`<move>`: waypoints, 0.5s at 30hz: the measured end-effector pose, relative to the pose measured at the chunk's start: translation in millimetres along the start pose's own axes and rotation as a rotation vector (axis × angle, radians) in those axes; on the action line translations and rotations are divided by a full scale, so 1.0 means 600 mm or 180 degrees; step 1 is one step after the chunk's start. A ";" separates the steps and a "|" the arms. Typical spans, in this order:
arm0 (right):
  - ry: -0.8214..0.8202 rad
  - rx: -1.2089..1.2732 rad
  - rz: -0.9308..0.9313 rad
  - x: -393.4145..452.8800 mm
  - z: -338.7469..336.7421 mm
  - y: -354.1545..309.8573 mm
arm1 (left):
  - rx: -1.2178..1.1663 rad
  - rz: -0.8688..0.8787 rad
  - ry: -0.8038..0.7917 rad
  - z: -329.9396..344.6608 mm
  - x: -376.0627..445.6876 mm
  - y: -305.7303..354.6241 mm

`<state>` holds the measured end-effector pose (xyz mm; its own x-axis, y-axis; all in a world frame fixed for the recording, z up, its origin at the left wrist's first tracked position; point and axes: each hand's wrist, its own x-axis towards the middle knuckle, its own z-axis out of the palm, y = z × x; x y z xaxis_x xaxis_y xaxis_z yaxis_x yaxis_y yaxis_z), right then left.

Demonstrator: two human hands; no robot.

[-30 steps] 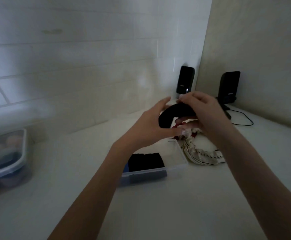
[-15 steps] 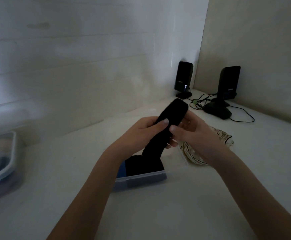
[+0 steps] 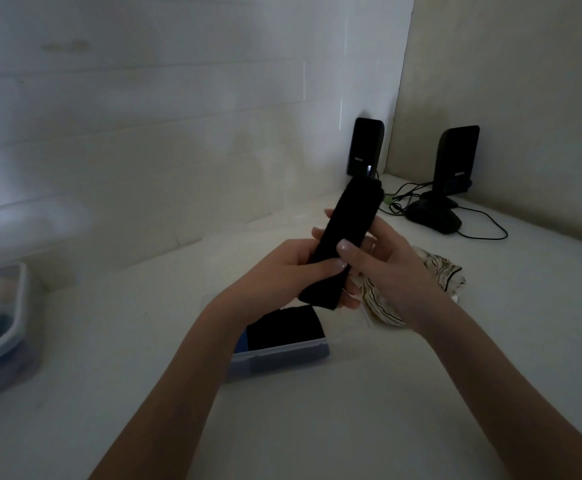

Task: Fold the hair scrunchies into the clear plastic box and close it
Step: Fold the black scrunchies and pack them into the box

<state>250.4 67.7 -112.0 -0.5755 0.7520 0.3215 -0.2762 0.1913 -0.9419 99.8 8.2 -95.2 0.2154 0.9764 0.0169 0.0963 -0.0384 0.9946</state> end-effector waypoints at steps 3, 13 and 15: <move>-0.0032 -0.0044 -0.0191 -0.001 0.001 0.006 | -0.0065 -0.0109 -0.0036 0.001 -0.001 0.001; -0.0077 -0.0085 -0.0763 0.002 0.000 0.014 | -0.0326 -0.0219 -0.0077 0.000 -0.001 0.002; -0.0063 -0.0122 -0.0700 0.004 -0.003 0.014 | -0.0411 -0.0211 -0.0086 -0.001 -0.002 0.001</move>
<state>247.7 72.3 -119.5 -0.5197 0.6770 0.5211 -0.3676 0.3734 -0.8517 98.9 7.5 -94.6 0.2389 0.9697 -0.0503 -0.0141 0.0552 0.9984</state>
